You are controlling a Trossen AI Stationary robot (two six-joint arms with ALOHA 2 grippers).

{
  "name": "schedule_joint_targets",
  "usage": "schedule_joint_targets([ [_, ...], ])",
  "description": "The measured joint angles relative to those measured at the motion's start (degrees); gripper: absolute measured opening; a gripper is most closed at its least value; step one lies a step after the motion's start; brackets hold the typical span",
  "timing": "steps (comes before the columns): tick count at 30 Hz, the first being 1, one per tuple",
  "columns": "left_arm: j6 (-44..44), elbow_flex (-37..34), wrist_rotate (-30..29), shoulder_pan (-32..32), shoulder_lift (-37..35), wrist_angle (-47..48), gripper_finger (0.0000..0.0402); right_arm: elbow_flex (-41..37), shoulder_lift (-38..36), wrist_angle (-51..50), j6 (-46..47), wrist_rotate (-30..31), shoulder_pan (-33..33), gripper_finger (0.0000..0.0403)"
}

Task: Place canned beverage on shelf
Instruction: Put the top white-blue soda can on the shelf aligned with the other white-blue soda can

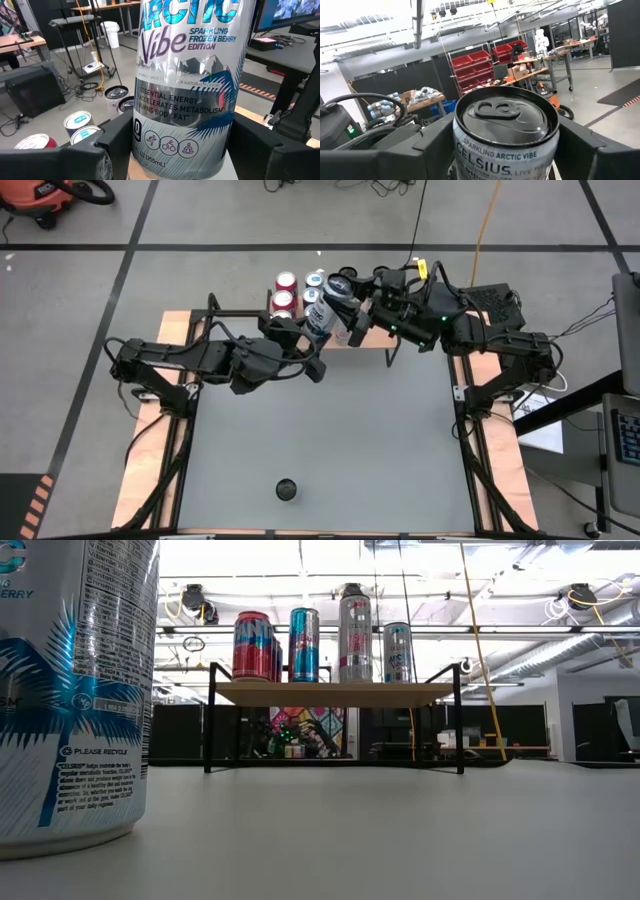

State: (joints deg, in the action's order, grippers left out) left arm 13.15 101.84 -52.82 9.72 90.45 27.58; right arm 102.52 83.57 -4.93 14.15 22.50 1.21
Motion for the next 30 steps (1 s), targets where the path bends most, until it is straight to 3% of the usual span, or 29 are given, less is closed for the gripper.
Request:
schedule_joint_targets([
  [8,0.0,0.0,-0.1,0.0,0.0,0.0,0.0257,0.0,0.0,0.0,0.0,0.2,0.0,0.0214],
  [13,3.1,0.0,0.0,0.5,0.0,0.1,0.0287,0.0,-0.3,-0.4,0.0,-0.3,0.1,0.0210],
  [22,6.9,0.1,4.1,2.8,-1.5,-0.3,0.0355,-0.1,-4.7,-7.5,-0.6,-8.8,5.1,0.0208],
  [30,14.6,0.0,11.7,3.4,-3.3,3.3,0.0360,-0.1,-8.8,-16.8,-4.5,-25.6,13.3,0.0209],
])
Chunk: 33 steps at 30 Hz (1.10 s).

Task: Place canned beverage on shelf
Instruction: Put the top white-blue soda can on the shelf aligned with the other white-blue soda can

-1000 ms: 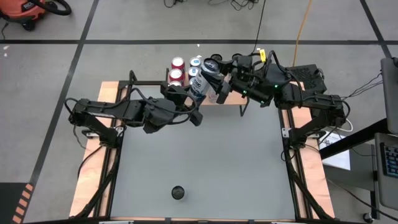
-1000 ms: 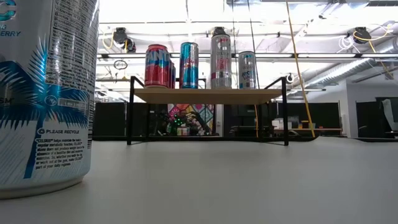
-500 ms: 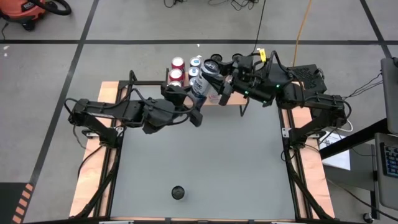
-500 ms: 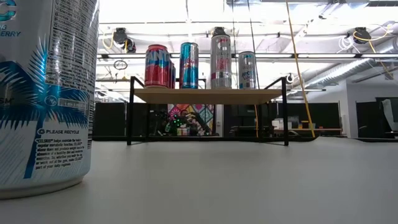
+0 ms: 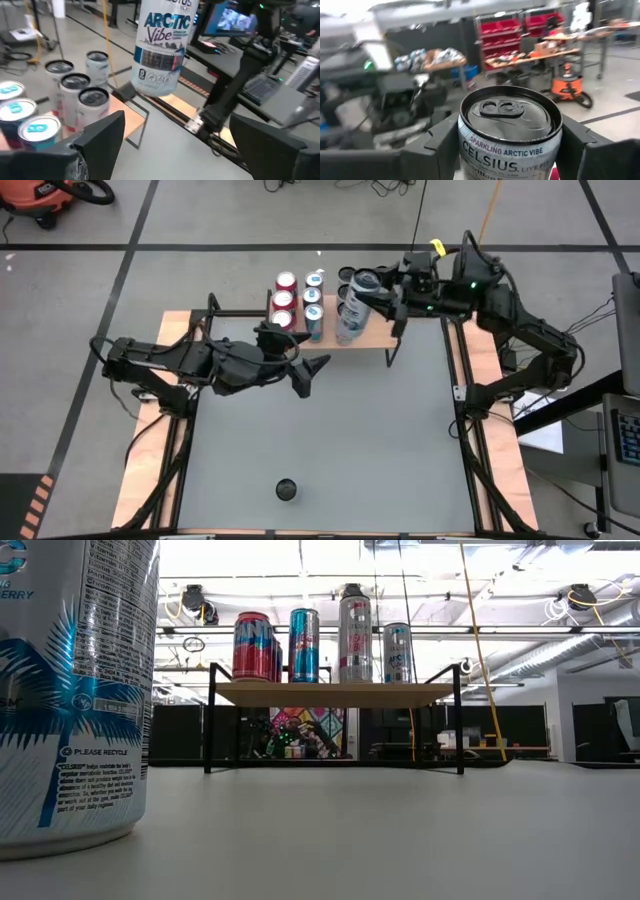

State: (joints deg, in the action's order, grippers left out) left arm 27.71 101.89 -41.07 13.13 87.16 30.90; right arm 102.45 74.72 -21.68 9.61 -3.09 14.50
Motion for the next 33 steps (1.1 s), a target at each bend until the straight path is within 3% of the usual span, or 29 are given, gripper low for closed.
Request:
schedule_joint_targets([
  [10,4.8,0.0,9.4,0.0,-0.5,3.6,0.0360,0.0,-1.4,-7.1,-2.1,-29.8,14.2,0.0209],
  [19,11.1,0.0,11.6,0.0,-0.5,8.6,0.0360,-1.5,-1.5,-9.5,-6.6,-48.7,25.9,0.0210],
  [27,14.6,0.0,12.2,0.0,-0.5,9.3,0.0361,-7.6,-1.5,-10.2,-12.1,-62.1,33.4,0.0210],
  [33,16.9,0.0,12.2,0.2,-0.4,9.2,0.0361,-15.0,-1.5,-10.1,-17.7,-65.8,37.9,0.0210],
])
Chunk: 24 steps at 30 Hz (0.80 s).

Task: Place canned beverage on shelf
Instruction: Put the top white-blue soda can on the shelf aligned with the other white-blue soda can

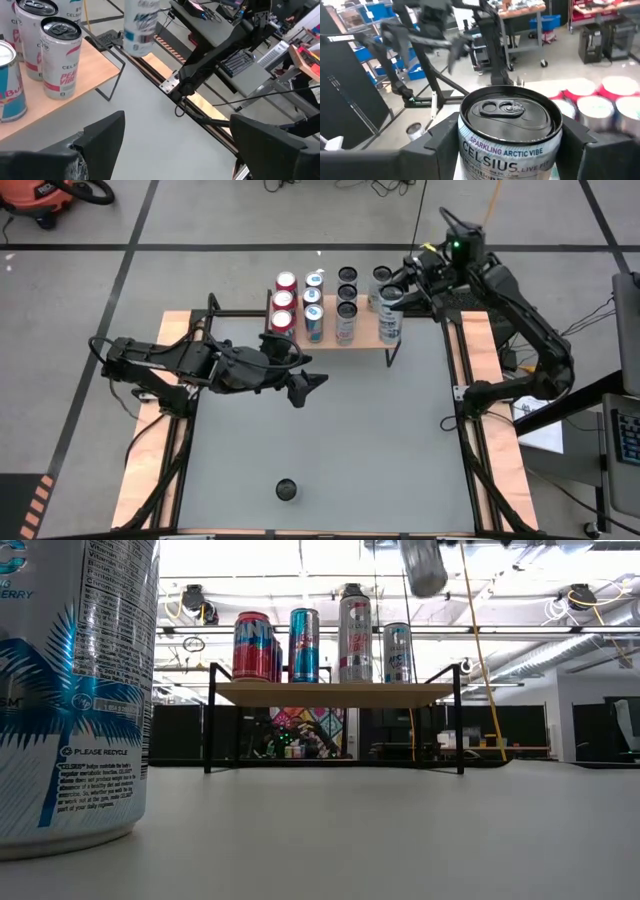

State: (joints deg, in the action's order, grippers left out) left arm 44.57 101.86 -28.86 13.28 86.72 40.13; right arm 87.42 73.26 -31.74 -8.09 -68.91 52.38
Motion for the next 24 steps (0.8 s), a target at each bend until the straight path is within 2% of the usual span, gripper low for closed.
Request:
schedule_joint_targets([
  [8,-0.4,0.0,-0.7,-0.8,0.0,-0.8,0.0361,-6.2,0.1,0.2,-8.8,-1.5,2.5,0.0207],
  [12,-2.0,0.0,-1.0,-2.4,0.3,-1.1,0.0361,-6.8,0.1,0.1,-14.7,2.6,2.6,0.0209],
  [14,-4.5,0.0,-1.0,-3.3,1.0,-2.9,0.0361,-6.8,0.1,0.3,-15.0,4.7,2.6,0.0209],
  [17,-9.9,0.0,-0.4,-5.4,1.8,-8.6,0.0361,-6.8,0.1,0.7,-12.6,4.2,2.6,0.0209],
  [20,-13.9,0.0,1.9,-8.3,3.2,-15.3,0.0361,-6.8,-0.1,1.1,-8.9,-0.3,2.6,0.0209],
  [24,-21.1,0.0,4.9,-11.0,6.3,-23.7,0.0361,-6.8,-1.2,6.9,0.0,-8.1,2.3,0.0209],
])
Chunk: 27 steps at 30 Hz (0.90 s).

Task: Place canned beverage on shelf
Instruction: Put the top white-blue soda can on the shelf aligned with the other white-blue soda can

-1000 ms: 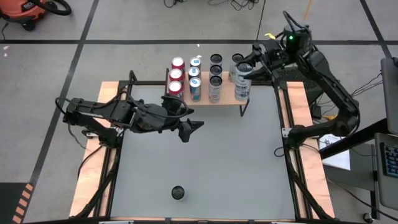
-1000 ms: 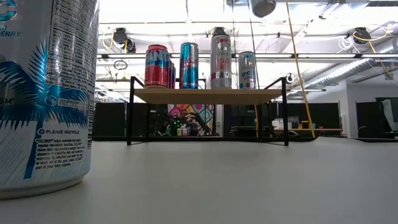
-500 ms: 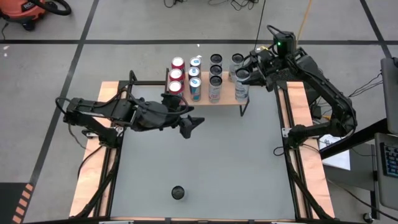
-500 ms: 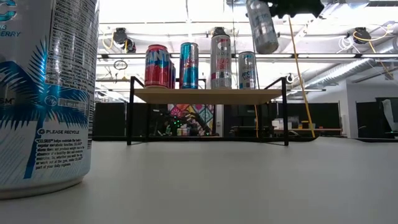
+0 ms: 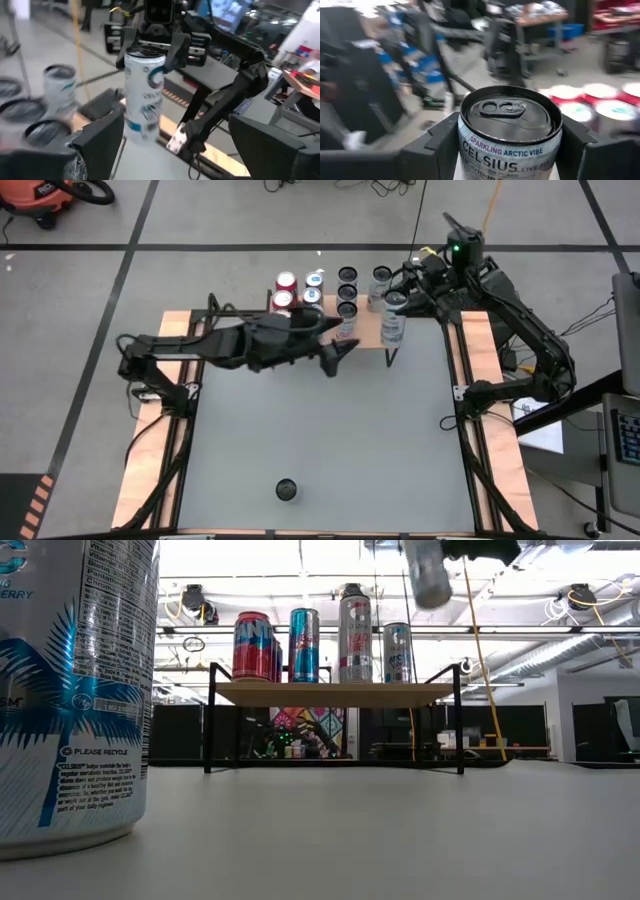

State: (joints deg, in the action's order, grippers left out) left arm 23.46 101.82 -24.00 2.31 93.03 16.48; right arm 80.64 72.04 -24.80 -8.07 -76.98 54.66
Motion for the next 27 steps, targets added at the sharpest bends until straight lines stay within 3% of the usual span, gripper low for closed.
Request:
schedule_joint_targets([
  [5,-1.5,0.0,5.7,-2.3,3.1,-5.8,0.0361,0.0,-1.5,9.7,10.9,-5.9,-1.8,0.0210],
  [10,0.2,0.0,12.8,-4.7,5.1,-5.9,0.0361,0.0,-3.3,18.8,20.1,-6.3,-4.6,0.0210],
  [15,0.2,0.0,20.0,-5.7,6.9,-9.4,0.0361,0.0,-4.1,27.6,28.0,-2.9,-8.7,0.0210],
  [20,-0.8,0.0,22.1,-5.7,8.4,-11.5,0.0361,0.0,-4.1,33.6,32.1,1.5,-12.7,0.0210],
  [27,-1.4,0.0,23.4,-5.6,9.2,-11.9,0.0361,0.0,-4.0,33.7,32.3,7.1,-16.2,0.0210],
])
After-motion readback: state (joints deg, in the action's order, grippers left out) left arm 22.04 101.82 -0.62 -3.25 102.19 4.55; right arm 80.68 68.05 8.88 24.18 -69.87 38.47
